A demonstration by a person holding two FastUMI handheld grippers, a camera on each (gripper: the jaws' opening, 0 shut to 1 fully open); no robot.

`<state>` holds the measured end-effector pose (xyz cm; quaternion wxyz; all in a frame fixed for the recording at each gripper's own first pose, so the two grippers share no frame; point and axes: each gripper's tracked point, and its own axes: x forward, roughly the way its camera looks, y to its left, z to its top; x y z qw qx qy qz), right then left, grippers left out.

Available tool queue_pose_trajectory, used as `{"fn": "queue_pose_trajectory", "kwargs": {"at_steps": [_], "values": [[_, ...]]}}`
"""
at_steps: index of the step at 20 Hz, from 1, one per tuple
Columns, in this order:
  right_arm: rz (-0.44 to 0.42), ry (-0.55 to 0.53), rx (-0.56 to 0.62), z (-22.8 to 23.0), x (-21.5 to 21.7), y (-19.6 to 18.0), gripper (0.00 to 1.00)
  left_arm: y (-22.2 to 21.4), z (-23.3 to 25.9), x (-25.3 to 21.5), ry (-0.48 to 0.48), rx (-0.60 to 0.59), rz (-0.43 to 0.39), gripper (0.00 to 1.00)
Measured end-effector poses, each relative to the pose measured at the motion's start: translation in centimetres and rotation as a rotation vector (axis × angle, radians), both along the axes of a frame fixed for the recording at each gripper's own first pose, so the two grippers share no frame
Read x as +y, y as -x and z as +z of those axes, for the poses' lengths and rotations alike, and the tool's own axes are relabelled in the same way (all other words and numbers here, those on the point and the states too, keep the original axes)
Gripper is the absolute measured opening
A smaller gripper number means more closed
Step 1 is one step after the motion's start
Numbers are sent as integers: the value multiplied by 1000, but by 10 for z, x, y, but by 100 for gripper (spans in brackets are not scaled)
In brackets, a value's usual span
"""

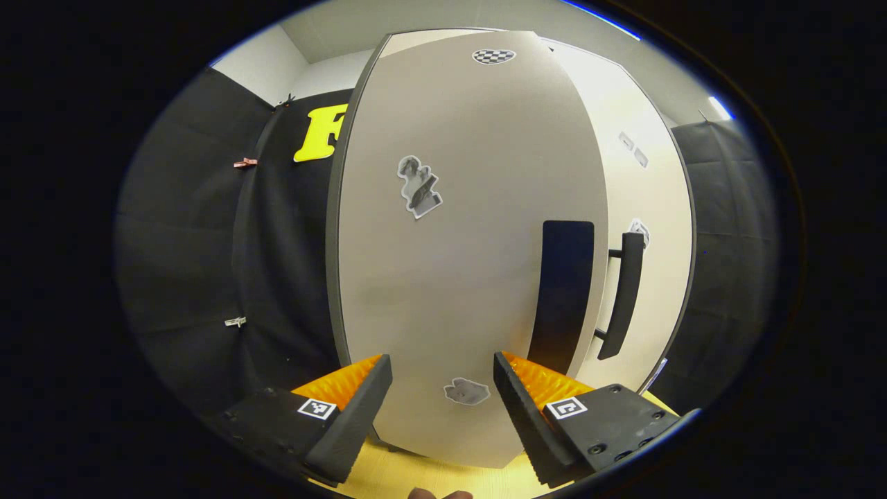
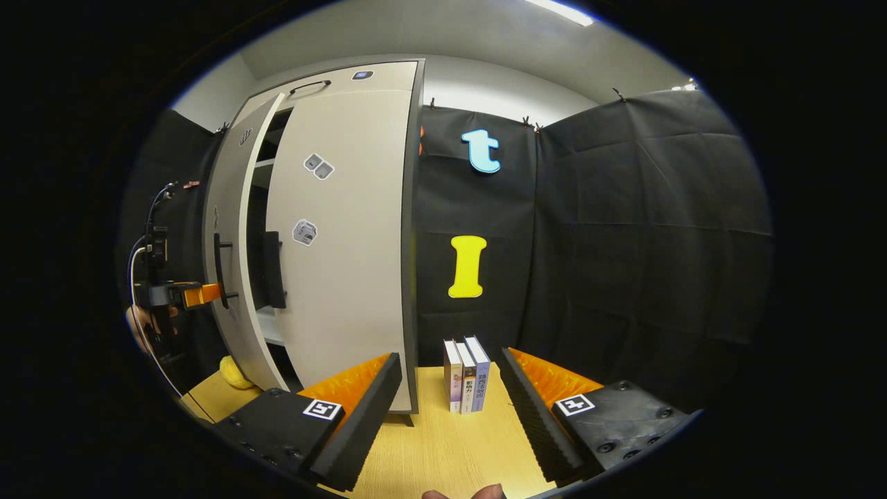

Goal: Grasp the bottle in the cabinet with the left hand and place it on the coaster, then close the right door with the right hand and the left door with the left hand.

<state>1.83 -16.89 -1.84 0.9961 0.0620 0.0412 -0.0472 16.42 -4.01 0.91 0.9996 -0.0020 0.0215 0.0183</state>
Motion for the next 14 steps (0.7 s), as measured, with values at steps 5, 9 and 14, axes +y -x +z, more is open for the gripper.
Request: {"fn": "queue_pose_trajectory", "kwargs": {"at_steps": [5, 9, 14], "values": [[22, -1, -10, 5, 12, 2, 96, 10, -4, -1, 36, 7, -21, 94], [49, -8, -25, 11, 29, 6, 96, 32, 0, 3, -5, -3, -31, 92], [86, -12, -49, 25, 57, 11, 96, 70, 15, 11, -47, -37, -48, 94]]}}
